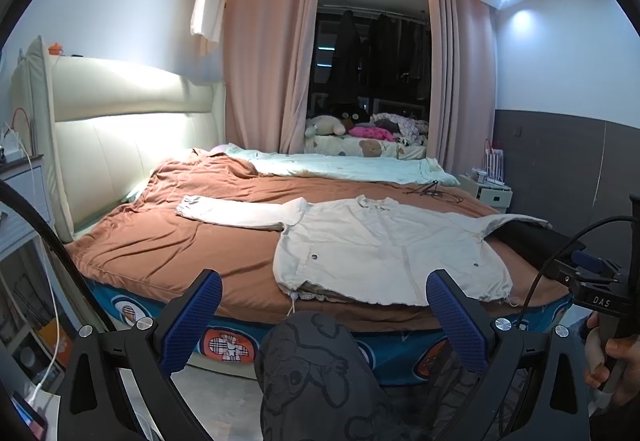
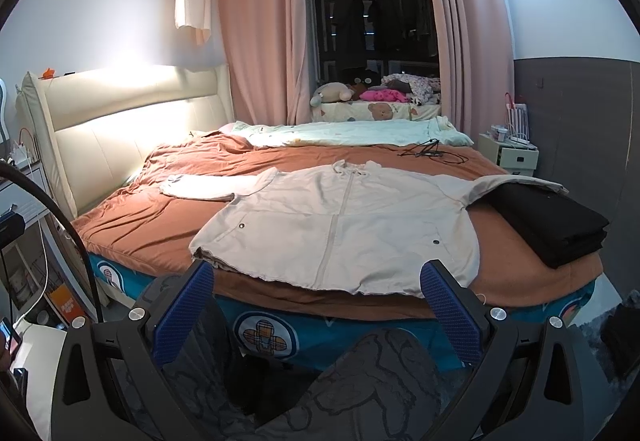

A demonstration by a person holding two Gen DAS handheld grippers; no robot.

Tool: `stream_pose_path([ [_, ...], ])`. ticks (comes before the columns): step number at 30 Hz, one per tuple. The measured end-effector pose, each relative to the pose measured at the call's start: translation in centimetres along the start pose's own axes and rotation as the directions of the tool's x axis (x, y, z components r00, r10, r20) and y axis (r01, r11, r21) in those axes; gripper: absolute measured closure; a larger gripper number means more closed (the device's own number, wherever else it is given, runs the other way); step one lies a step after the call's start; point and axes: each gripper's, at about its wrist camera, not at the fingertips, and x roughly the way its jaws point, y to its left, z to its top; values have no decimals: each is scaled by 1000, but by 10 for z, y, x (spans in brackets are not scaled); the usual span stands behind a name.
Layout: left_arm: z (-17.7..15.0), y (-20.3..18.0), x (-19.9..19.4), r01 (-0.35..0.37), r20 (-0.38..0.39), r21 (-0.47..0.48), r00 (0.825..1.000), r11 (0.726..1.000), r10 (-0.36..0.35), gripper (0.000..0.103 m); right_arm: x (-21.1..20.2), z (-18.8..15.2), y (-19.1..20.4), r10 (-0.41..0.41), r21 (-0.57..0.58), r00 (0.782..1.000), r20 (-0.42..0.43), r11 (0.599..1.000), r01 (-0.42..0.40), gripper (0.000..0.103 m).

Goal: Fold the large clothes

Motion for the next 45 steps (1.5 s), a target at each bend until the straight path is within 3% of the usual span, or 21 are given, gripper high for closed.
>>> stream_pose_path([
  [45, 0, 6, -11, 21, 13, -6, 1000, 1000, -21, 0, -9, -5, -1, -20, 23, 999, 31, 1000, 19, 0],
])
